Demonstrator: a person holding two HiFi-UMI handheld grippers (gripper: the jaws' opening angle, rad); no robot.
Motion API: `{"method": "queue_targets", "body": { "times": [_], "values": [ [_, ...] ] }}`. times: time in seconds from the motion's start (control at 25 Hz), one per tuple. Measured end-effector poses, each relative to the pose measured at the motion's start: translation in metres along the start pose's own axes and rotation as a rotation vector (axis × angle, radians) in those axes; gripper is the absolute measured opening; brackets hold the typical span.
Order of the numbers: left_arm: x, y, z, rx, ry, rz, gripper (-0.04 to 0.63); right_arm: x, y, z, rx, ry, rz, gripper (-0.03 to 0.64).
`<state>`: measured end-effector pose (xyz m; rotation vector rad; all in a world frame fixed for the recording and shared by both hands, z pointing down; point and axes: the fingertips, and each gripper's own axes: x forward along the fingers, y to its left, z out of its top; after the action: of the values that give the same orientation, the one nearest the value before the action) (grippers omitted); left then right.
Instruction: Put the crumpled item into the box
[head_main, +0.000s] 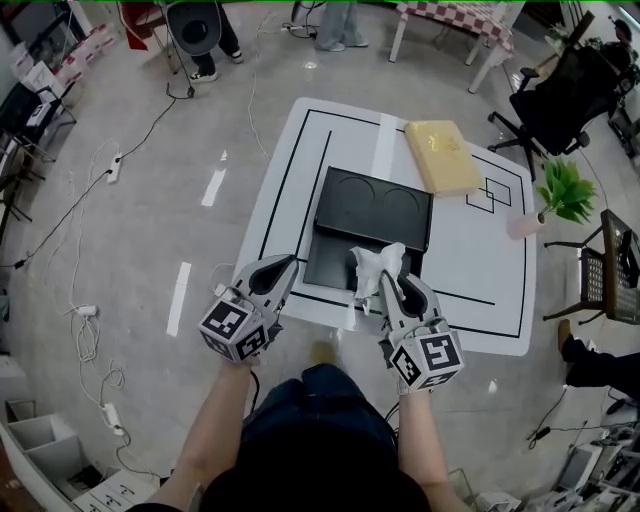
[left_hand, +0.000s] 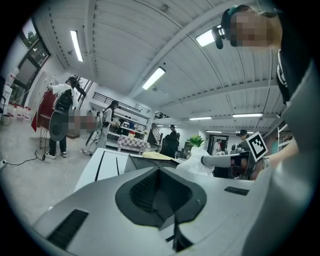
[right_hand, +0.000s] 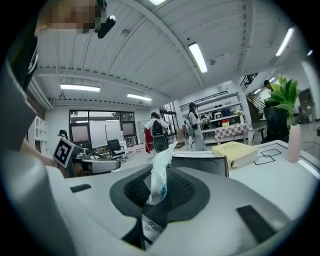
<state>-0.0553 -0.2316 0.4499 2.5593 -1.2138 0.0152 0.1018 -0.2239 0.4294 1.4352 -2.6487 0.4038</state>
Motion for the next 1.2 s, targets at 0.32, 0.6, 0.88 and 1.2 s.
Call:
{"method": "queue_targets", "body": {
  "times": [0.32,0.6,0.88,1.2],
  "values": [
    [0.008,0.009,-0.001,0.022,0.004,0.032,0.003,0.021,-0.008,-0.012,-0.069,0.076,0.008,0.064],
    [0.008,0.016,-0.005,0.019,0.008,0.040,0.003,0.029,-0.009,-0.022,-0.120,0.133,-0.003,0.064],
    [0.012,0.024,-0.009,0.041,0.027,0.027,0.003,0.036,-0.010,-0.035,-0.154,0.197,-0.044,0.066],
    [0.030,0.023,-0.015,0.069,0.062,-0.053,0.003,0.046,-0.009,-0.040,-0.223,0.267,-0.095,0.066]
  ]
}}
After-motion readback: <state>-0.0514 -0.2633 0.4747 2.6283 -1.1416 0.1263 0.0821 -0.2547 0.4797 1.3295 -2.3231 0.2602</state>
